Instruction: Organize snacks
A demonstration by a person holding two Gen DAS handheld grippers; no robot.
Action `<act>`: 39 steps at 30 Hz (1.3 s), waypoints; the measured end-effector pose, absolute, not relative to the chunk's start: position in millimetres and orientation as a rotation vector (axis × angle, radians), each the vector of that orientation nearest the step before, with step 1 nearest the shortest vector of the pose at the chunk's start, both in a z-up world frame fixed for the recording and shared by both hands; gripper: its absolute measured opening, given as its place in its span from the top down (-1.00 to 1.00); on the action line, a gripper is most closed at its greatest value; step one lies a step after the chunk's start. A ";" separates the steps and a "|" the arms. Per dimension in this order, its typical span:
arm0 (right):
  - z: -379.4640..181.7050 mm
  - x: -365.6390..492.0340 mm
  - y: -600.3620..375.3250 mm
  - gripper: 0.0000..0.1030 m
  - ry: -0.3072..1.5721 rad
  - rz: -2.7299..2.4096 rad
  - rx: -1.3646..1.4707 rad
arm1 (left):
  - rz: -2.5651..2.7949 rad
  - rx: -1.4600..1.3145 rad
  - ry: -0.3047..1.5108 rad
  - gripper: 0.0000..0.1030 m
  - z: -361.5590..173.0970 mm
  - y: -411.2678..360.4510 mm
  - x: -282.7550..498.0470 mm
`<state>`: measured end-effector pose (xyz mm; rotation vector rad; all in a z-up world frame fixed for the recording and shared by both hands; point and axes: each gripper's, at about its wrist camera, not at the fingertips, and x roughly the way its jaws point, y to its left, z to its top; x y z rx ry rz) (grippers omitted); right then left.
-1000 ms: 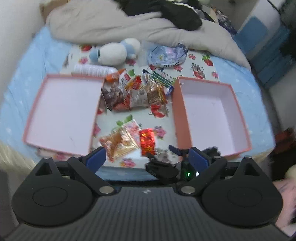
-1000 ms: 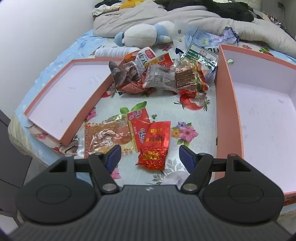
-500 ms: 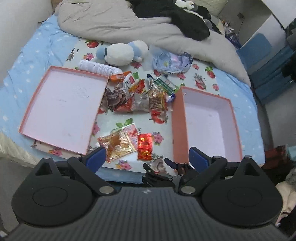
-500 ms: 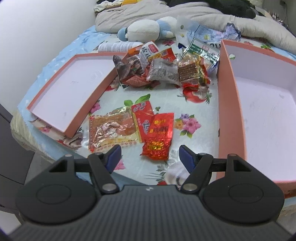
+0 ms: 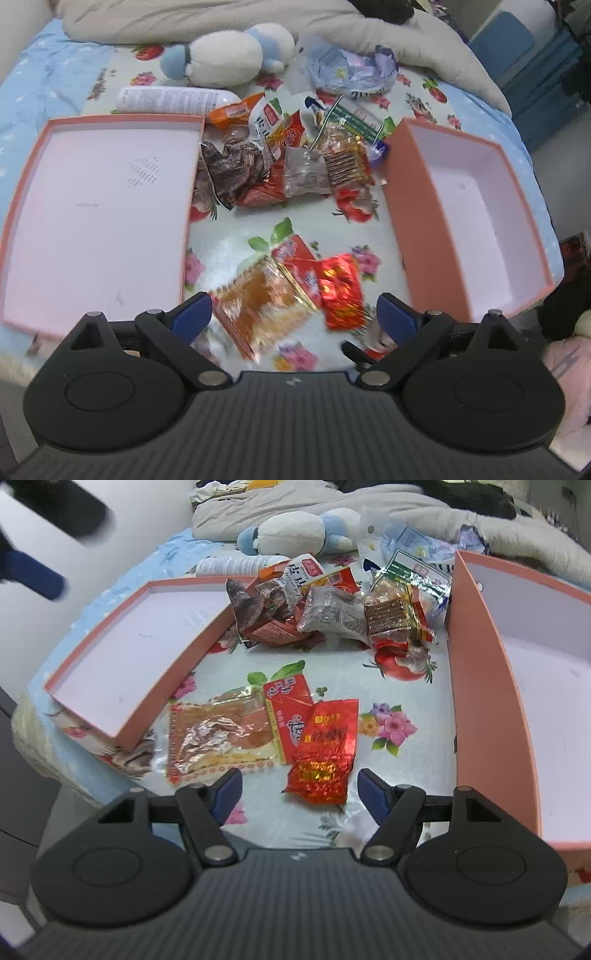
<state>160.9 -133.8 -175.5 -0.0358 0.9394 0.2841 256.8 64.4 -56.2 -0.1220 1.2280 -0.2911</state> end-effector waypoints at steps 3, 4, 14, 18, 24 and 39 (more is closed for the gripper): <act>-185.5 167.8 -133.4 -0.38 0.946 0.261 -0.042 | -0.333 -0.074 1.226 -0.89 -95.3 68.9 276.1; -190.1 170.2 -133.4 -0.38 0.953 0.259 -0.041 | -0.357 -0.052 1.224 -0.89 -105.9 67.9 280.7; -217.6 182.5 -127.6 -0.36 0.959 0.247 -0.092 | -0.567 0.155 1.317 -0.87 -201.6 43.8 299.3; -222.2 186.1 -128.4 -0.35 0.952 0.240 -0.105 | -0.584 0.240 1.305 -0.86 -222.2 42.0 299.9; -226.7 190.0 -129.8 -0.35 0.944 0.247 -0.120 | -0.565 0.280 1.334 -0.86 -242.8 42.6 293.4; -227.5 186.2 -129.6 -0.08 0.950 0.257 -0.163 | -0.429 0.306 1.252 0.00 -232.3 26.5 279.5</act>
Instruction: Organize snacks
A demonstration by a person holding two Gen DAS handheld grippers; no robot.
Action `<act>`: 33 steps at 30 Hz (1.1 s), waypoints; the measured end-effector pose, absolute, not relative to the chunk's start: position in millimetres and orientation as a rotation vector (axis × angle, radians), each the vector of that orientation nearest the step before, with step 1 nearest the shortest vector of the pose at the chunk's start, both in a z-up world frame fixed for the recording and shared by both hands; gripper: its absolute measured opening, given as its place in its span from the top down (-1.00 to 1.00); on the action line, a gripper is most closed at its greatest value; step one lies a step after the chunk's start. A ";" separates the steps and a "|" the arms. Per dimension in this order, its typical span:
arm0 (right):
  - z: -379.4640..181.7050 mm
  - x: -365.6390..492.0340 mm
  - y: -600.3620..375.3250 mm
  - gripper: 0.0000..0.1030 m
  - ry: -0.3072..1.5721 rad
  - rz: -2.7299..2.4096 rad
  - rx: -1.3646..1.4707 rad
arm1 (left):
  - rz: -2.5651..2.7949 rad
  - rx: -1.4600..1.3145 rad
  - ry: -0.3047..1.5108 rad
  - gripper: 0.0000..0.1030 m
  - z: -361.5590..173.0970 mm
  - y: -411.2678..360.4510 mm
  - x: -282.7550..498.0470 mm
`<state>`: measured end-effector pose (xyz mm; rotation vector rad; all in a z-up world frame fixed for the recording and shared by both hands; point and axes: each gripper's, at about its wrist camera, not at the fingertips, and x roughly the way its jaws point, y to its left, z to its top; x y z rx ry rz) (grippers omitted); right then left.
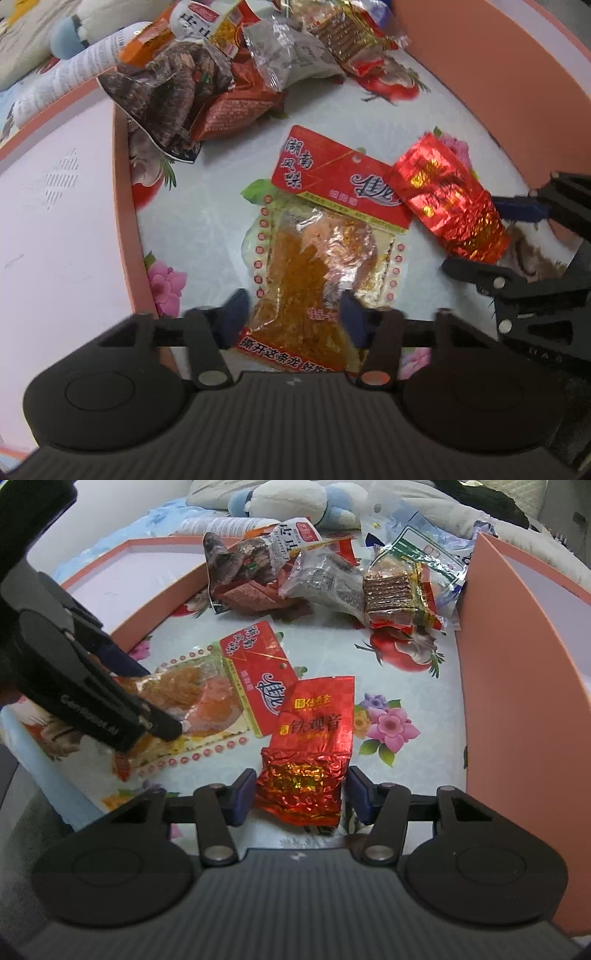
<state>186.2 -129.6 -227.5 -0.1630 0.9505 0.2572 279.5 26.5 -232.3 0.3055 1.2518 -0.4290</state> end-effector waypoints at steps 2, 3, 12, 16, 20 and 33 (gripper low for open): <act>-223.8 184.1 -131.7 -0.08 0.943 0.255 -0.155 | -0.406 0.274 1.243 0.19 -229.1 24.7 277.6; -221.2 183.1 -133.5 -0.08 0.939 0.253 -0.144 | -0.398 0.265 1.233 0.28 -226.7 23.3 275.6; -186.3 165.0 -149.8 -0.07 0.867 0.232 -0.072 | -0.270 0.019 1.162 0.52 -199.9 37.7 251.3; -165.2 149.8 -156.0 -0.07 0.822 0.227 -0.034 | -0.211 -0.114 1.104 0.52 -176.3 46.9 235.2; -140.0 130.0 -163.1 -0.07 0.764 0.225 0.013 | -0.156 -0.177 1.071 0.53 -154.1 45.3 214.8; -78.7 69.2 -202.7 -0.07 0.603 0.143 0.077 | -0.180 -0.312 0.926 0.53 -86.3 14.0 143.0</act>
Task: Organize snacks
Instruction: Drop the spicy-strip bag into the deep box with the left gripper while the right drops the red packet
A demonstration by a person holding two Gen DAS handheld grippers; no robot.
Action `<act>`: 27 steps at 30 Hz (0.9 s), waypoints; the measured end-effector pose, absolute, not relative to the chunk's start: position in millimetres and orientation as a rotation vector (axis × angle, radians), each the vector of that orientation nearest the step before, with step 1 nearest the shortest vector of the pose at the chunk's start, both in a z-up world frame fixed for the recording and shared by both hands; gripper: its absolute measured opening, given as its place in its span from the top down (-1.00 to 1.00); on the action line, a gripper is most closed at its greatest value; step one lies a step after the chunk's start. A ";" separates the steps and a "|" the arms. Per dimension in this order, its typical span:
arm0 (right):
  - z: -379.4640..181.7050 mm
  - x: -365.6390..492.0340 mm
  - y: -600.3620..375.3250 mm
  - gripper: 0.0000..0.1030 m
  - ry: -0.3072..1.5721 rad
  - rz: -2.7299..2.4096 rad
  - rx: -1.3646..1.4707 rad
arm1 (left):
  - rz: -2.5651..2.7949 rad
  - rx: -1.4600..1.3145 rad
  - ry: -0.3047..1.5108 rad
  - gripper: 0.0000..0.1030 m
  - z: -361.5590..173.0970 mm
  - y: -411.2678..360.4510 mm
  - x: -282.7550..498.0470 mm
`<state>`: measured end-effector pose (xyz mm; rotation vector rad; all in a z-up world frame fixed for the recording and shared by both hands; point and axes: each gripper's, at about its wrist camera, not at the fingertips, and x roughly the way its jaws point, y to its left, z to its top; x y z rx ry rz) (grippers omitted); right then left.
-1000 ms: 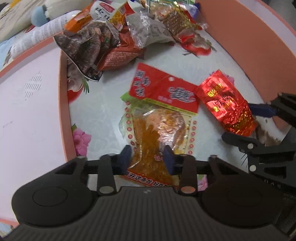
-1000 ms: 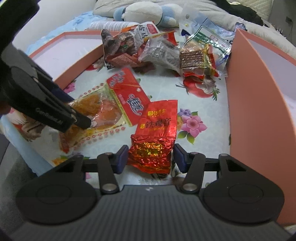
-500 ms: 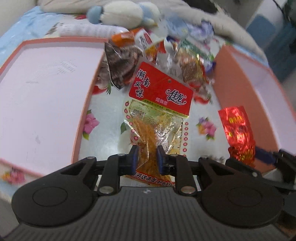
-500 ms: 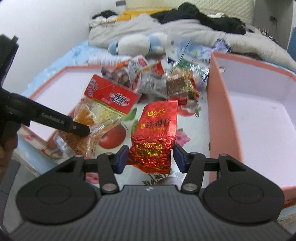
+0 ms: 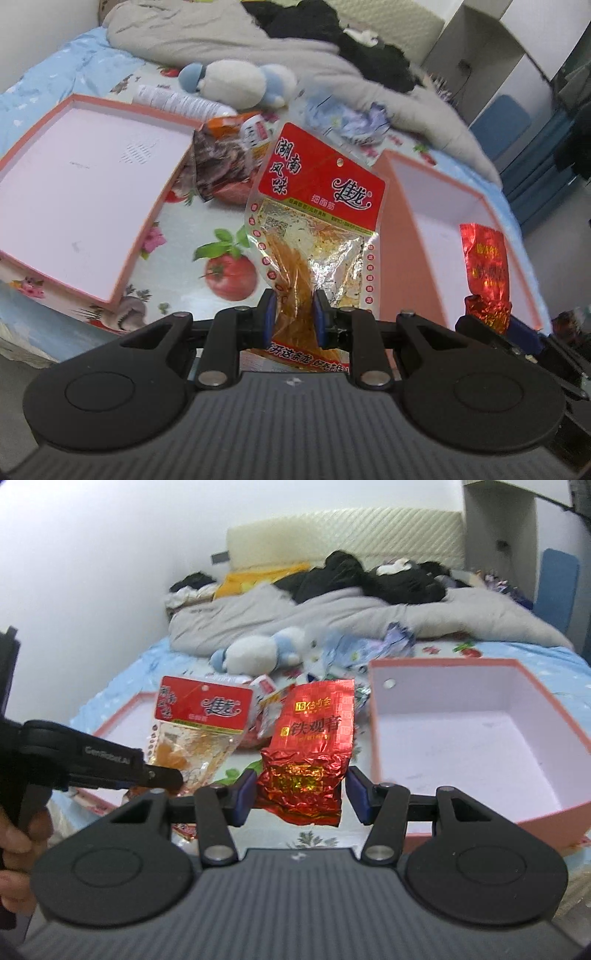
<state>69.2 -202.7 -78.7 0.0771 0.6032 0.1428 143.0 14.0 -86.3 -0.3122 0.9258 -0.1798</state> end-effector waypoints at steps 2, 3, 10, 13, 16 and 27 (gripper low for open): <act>-75.6 63.4 -211.5 -0.07 0.594 0.114 0.086 | -0.198 -0.323 0.918 0.53 -80.5 5.4 139.5; -74.7 62.2 -215.9 -0.07 0.590 0.104 0.090 | -0.211 -0.322 0.915 0.53 -78.5 0.5 139.0; -76.6 73.0 -257.8 -0.07 0.569 -0.008 0.130 | -0.301 -0.295 0.901 0.53 -66.1 -45.2 160.1; -77.9 84.3 -278.7 -0.07 0.562 -0.054 0.144 | -0.341 -0.269 0.891 0.53 -62.1 -71.3 179.0; -79.7 95.7 -300.9 -0.07 0.545 -0.111 0.164 | -0.399 -0.249 0.890 0.53 -59.7 -97.1 201.0; -109.7 160.4 -371.8 -0.08 0.601 -0.257 0.183 | -0.507 -0.132 0.945 0.52 -76.2 -195.1 288.3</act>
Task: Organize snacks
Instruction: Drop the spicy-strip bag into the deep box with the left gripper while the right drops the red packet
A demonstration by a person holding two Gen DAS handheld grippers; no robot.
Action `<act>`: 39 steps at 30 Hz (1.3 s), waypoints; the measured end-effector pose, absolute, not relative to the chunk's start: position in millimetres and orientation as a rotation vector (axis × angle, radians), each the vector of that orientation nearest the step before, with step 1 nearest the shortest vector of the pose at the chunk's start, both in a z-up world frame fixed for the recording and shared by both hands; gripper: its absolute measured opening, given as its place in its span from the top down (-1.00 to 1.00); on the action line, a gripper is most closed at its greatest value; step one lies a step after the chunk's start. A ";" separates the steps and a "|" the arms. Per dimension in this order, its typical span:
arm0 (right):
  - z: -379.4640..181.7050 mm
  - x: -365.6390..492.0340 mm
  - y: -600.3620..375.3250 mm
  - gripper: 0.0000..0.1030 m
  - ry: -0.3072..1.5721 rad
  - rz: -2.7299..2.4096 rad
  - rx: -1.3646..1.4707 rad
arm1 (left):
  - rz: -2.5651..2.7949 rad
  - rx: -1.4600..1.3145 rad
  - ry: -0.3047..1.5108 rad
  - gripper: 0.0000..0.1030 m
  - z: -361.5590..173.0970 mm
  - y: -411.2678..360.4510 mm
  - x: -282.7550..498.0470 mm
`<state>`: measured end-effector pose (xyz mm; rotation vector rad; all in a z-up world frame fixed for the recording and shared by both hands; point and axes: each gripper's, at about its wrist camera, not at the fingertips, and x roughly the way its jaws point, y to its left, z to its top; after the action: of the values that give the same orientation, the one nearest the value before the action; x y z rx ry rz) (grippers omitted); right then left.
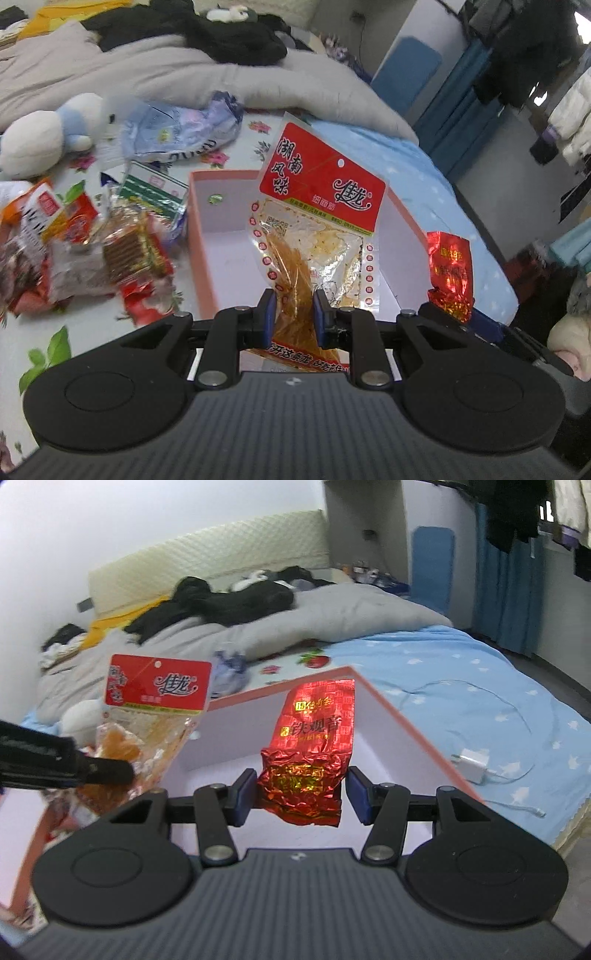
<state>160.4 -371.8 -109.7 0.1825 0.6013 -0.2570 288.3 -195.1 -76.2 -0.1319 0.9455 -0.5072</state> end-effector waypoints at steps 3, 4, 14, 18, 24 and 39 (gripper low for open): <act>-121.0 177.3 -385.0 -0.08 0.667 -0.243 0.202 | -0.501 -0.098 0.979 0.52 -85.2 -211.5 306.5; -124.1 181.3 -385.8 -0.08 0.690 -0.238 0.195 | -0.495 -0.086 0.986 0.52 -89.2 -213.0 311.0; -134.2 189.1 -389.6 -0.14 0.751 -0.223 0.202 | -0.462 -0.084 1.032 0.31 -105.3 -209.8 326.2; -129.9 183.2 -387.9 -0.23 0.739 -0.219 0.219 | -0.462 -0.092 0.989 0.05 -93.0 -199.6 317.4; -115.1 163.3 -377.3 -0.23 0.684 -0.199 0.239 | -0.472 -0.108 0.930 0.05 -72.7 -178.8 292.3; -76.3 105.8 -322.7 -0.23 0.556 -0.086 0.228 | -0.450 -0.115 0.777 0.05 -30.5 -116.7 205.4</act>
<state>105.8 -322.7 -76.3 0.2279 0.5558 -0.0860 205.4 -116.7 -30.5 -0.1149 0.7771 -0.4495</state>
